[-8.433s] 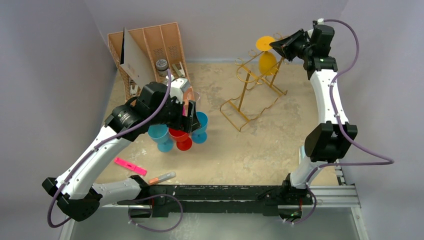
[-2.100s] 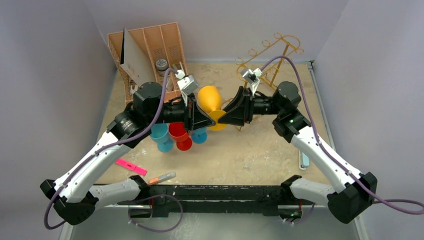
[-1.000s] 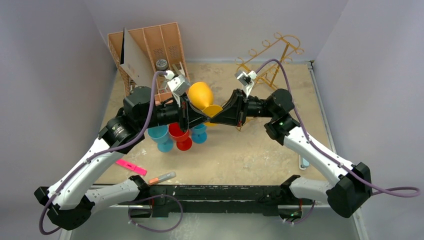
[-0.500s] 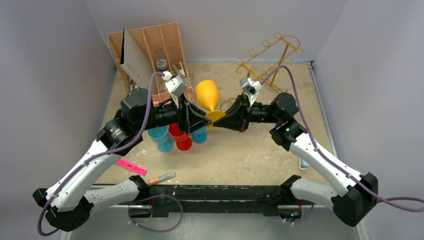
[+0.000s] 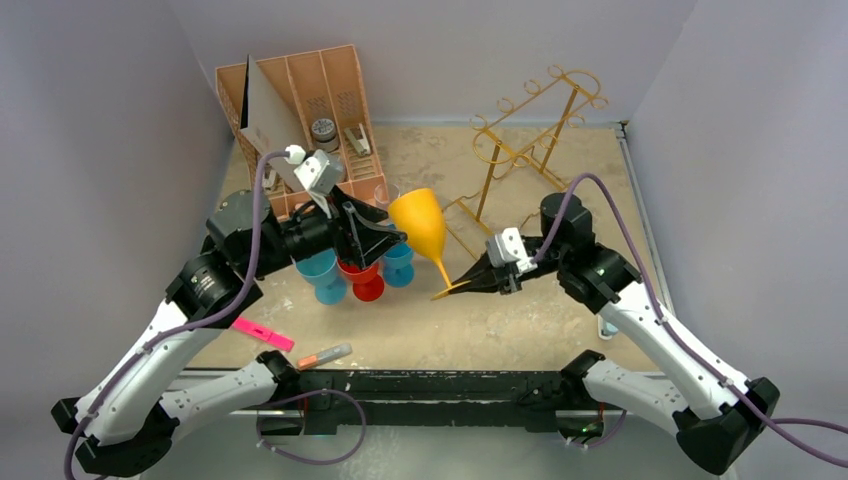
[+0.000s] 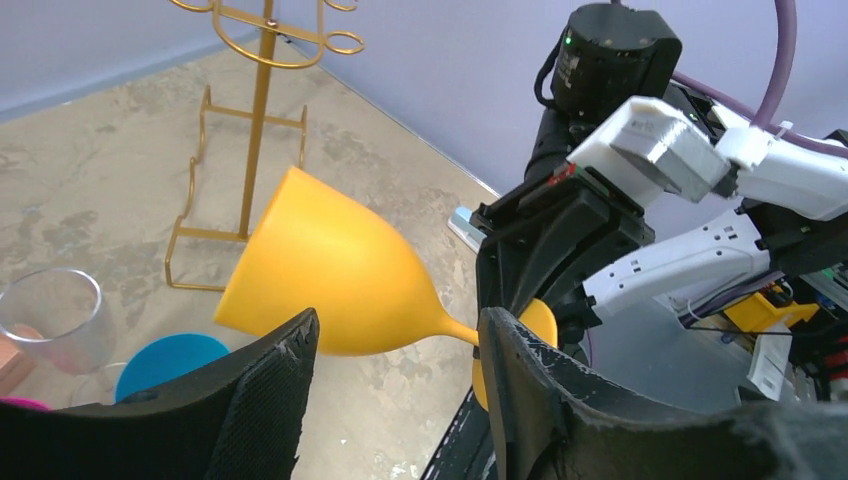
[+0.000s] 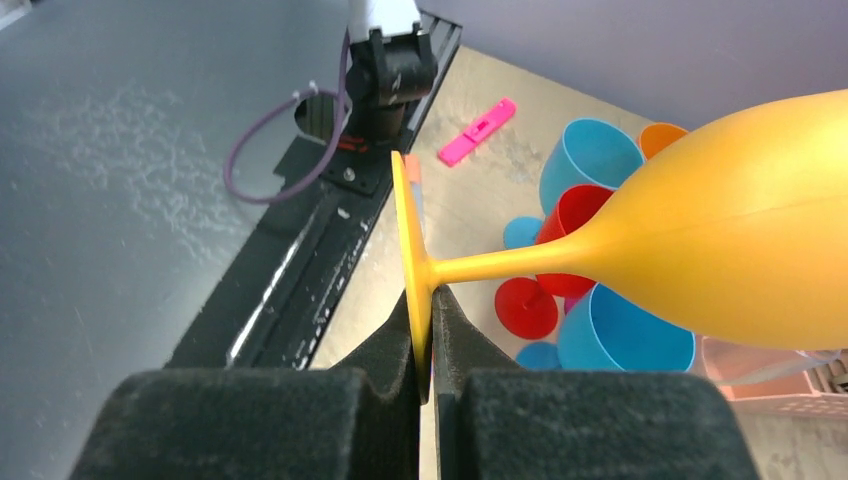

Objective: Take the wine glass off the wine glass rack
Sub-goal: Place the wine glass at the center of the board.

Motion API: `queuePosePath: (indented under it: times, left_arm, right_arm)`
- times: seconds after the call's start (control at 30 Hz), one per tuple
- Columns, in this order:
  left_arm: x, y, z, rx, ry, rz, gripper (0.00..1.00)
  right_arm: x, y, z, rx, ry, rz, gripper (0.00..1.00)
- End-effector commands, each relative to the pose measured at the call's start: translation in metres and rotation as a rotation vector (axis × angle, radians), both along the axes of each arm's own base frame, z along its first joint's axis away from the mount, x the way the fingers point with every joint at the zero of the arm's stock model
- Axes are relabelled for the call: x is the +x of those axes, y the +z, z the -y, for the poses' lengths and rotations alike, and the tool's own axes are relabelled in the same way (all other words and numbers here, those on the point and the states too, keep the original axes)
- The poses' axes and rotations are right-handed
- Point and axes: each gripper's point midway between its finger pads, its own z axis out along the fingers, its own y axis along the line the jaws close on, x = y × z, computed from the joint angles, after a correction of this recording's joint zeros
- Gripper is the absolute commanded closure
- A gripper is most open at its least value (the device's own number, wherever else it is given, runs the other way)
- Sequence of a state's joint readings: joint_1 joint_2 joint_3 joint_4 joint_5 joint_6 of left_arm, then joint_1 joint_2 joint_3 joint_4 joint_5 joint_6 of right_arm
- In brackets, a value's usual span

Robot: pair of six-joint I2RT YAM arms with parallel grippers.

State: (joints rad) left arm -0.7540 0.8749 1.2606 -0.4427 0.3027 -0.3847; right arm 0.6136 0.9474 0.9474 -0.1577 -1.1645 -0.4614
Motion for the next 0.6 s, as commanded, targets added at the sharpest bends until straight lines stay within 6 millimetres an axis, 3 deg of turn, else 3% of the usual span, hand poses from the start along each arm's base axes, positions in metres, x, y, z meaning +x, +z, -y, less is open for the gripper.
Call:
queuePosePath:
  times: [0.0, 0.13, 0.3, 0.4, 0.57]
  left_arm:
    - [0.005, 0.006, -0.007, -0.017, 0.056, 0.010, 0.39]
    - [0.011, 0.000, -0.012, 0.053, 0.102, -0.048, 0.22]
    - [0.022, -0.024, -0.005, 0.172, 0.123, -0.189, 0.16]
    - [0.022, -0.018, 0.013, 0.139, 0.050, -0.193, 0.15]
    - [0.025, -0.010, 0.008, 0.111, 0.036, -0.216, 0.08]
  right_arm:
    - [-0.008, -0.013, 0.010, -0.033, 0.052, 0.157, 1.00]
    - [-0.002, -0.033, 0.019, -0.098, -0.001, 0.217, 1.00]
    - [-0.002, -0.040, 0.021, -0.115, -0.006, 0.213, 1.00]
    - [-0.019, -0.034, 0.024, -0.105, 0.072, 0.183, 1.00]
    - [-0.054, -0.018, 0.035, -0.052, 0.204, 0.154, 1.00]
